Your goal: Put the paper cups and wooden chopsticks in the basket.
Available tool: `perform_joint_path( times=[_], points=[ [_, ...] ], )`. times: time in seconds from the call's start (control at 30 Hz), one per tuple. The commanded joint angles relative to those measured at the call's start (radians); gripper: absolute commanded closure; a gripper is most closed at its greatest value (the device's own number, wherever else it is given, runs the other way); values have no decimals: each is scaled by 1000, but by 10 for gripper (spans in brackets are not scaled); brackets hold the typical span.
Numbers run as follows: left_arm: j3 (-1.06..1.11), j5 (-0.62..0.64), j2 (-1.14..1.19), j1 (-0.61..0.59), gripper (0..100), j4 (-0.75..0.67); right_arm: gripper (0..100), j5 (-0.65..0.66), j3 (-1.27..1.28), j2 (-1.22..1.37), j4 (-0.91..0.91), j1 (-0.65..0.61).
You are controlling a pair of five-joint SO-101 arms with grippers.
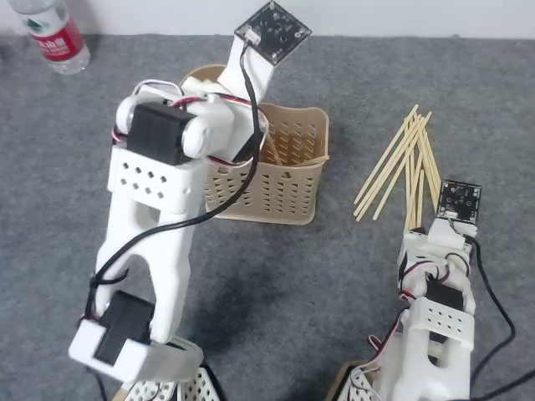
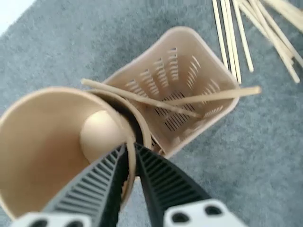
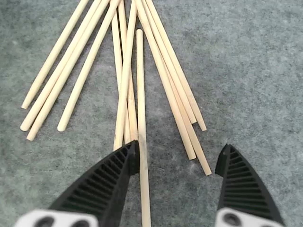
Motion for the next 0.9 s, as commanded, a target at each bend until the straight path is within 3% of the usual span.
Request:
perform_joint_path(
  times=[0.0,0.23,0.47,0.73,0.87],
  points=[
    [2,8,-8,0,987,-51,735,14,-6,-12,-21,-7],
    [7,6,0,9,964,-51,735,14,-6,-13,-21,-7],
    [2,8,-9,9,629,25,735,14,-6,-13,-21,-7],
    [-15,2,-11,0,625,18,735,14,-6,-13,-21,-7],
    [-182,29,-11,-124,625,-32,735,14,-6,-13,-21,-7]
  ],
)
